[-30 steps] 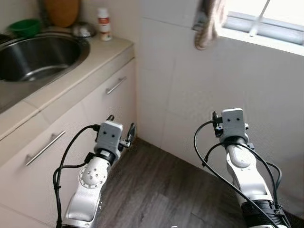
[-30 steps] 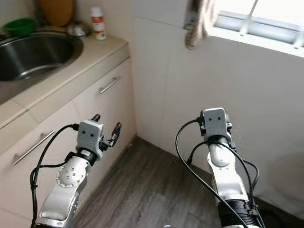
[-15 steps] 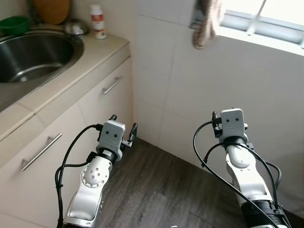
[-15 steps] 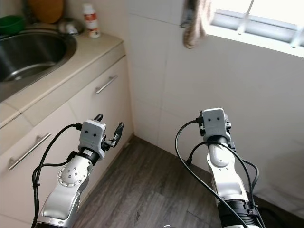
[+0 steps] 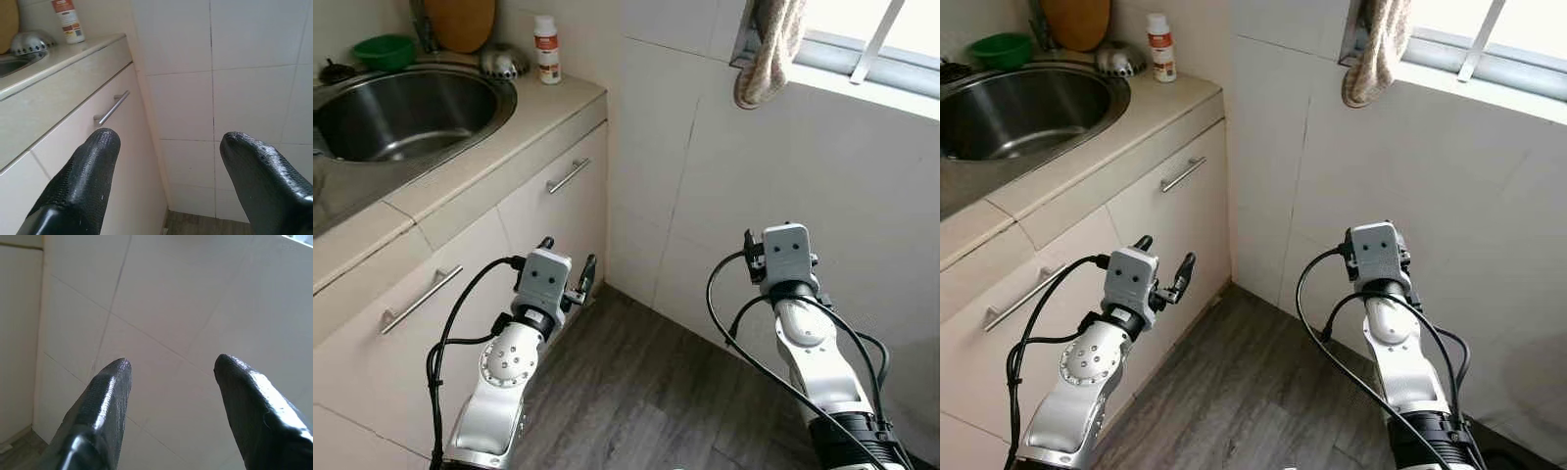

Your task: Kitchen organization

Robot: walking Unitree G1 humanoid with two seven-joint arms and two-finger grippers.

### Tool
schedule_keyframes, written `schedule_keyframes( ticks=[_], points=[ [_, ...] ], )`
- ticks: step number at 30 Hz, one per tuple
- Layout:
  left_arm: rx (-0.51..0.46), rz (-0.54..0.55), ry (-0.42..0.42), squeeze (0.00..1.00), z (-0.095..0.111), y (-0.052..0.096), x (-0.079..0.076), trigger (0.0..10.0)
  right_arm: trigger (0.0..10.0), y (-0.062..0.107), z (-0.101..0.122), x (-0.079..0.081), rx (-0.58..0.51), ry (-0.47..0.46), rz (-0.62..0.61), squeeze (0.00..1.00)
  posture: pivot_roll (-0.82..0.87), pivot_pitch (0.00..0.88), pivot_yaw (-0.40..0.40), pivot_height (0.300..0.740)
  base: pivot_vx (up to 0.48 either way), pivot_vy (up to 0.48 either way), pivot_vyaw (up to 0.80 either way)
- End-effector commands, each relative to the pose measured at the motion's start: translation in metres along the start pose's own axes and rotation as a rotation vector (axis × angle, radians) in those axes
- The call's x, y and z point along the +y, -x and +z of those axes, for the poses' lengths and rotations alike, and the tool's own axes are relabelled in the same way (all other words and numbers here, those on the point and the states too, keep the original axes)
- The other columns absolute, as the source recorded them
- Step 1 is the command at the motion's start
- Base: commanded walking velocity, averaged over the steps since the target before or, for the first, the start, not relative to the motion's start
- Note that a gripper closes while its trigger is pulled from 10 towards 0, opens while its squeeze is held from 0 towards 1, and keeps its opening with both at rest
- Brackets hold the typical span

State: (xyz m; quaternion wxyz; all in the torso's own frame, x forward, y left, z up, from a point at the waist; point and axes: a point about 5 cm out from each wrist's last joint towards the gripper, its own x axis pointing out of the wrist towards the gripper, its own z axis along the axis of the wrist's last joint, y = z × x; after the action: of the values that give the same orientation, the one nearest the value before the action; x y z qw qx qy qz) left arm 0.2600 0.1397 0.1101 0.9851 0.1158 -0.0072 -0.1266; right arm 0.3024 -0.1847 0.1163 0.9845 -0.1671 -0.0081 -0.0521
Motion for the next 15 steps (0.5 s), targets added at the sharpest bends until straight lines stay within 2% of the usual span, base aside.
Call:
schedule_keyframes(
  ticks=[1, 6, 8, 11, 13, 15],
  points=[
    [-0.001, -0.003, -0.007, 0.0, 0.0002, -0.0014, -0.0005, 10.0, 10.0, -0.0007, 0.0004, -0.0021, -0.008, 0.016, 0.001, 0.0, -0.05, 0.0, -0.04, 0.74, 0.0, 0.0, 0.0],
    [0.003, 0.003, 0.009, 0.0, -0.0006, -0.0014, 0.0003, 10.0, 10.0, -0.0006, 0.0011, -0.0015, -0.015, 0.01, 0.011, 0.0, -0.05, 0.0, -0.041, 0.74, 0.0, 0.0, 0.0],
    [0.013, 0.005, 0.014, 0.0, -0.0019, -0.0016, 0.0, 10.0, 10.0, -0.0004, -0.0012, -0.0015, 0.001, -0.041, 0.018, 0.0, -0.05, 0.0, -0.042, 0.74, 0.0, 0.0, 0.0],
    [0.022, 0.007, 0.031, 0.0, -0.003, -0.0017, 0.0001, 10.0, 10.0, -0.0007, -0.0024, -0.0029, 0.012, -0.091, 0.013, 0.0, -0.05, 0.0, -0.042, 0.74, 0.0, 0.48, -0.8],
    [0.019, 0.008, 0.027, 0.0, -0.0026, -0.002, 0.0006, 10.0, 10.0, -0.001, -0.0018, -0.0045, 0.01, -0.082, 0.003, 0.0, -0.05, 0.0, -0.042, 0.74, 0.0, 0.48, -0.8],
    [0.0, 0.006, 0.009, 0.0, -0.001, -0.0018, 0.0003, 10.0, 10.0, -0.0008, -0.0017, -0.0039, 0.007, -0.067, 0.006, 0.0, -0.05, 0.0, -0.042, 0.74, 0.0, 0.0, -0.8]
  ],
)
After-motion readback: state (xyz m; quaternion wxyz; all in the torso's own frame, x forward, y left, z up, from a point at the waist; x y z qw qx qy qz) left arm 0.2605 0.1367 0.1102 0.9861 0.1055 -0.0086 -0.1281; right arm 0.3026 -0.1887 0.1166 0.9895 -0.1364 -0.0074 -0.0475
